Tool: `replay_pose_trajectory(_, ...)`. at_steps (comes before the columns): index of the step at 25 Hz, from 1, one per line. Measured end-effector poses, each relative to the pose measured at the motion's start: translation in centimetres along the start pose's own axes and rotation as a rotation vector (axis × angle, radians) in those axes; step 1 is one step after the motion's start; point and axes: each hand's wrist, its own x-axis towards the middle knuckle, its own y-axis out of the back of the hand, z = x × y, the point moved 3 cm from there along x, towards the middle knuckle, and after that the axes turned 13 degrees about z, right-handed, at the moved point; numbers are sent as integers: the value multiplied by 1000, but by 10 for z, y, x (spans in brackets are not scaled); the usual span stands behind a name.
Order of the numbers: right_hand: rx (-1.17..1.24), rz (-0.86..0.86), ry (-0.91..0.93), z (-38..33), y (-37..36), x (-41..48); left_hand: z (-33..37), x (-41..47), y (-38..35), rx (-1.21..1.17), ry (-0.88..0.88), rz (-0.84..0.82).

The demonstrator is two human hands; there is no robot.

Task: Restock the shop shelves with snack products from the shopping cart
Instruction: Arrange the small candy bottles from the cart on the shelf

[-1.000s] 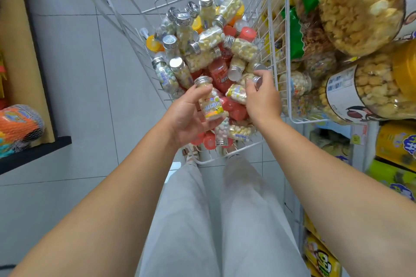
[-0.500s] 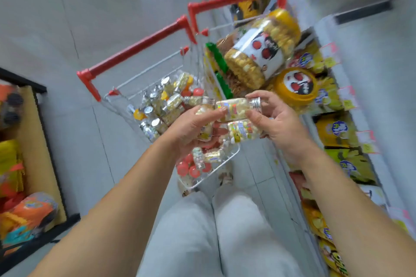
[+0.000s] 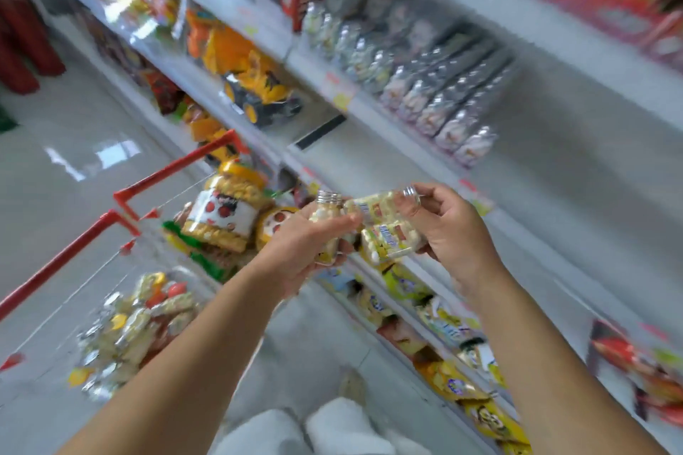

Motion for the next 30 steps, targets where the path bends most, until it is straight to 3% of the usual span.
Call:
replay_pose_trajectory(3, -96, 158, 107, -14, 94, 31, 10, 9, -72, 6, -46, -87)
replay_pose_trajectory(7, -384, 279, 257, -12, 180, 94, 8, 26, -128, 5, -60, -62)
replay_pose_trajectory(12, -783, 228, 374, -16, 186, 181, -13, 41, -151, -75, -41, 18)
replay_pose_trajectory(19, -675, 6, 399, -25, 157, 226, -7, 58, -154, -76, -46, 50)
replay_pose_trajectory(30, -556, -5, 365, -25, 141, 241, -5, 75, -161, -19, 7, 5)
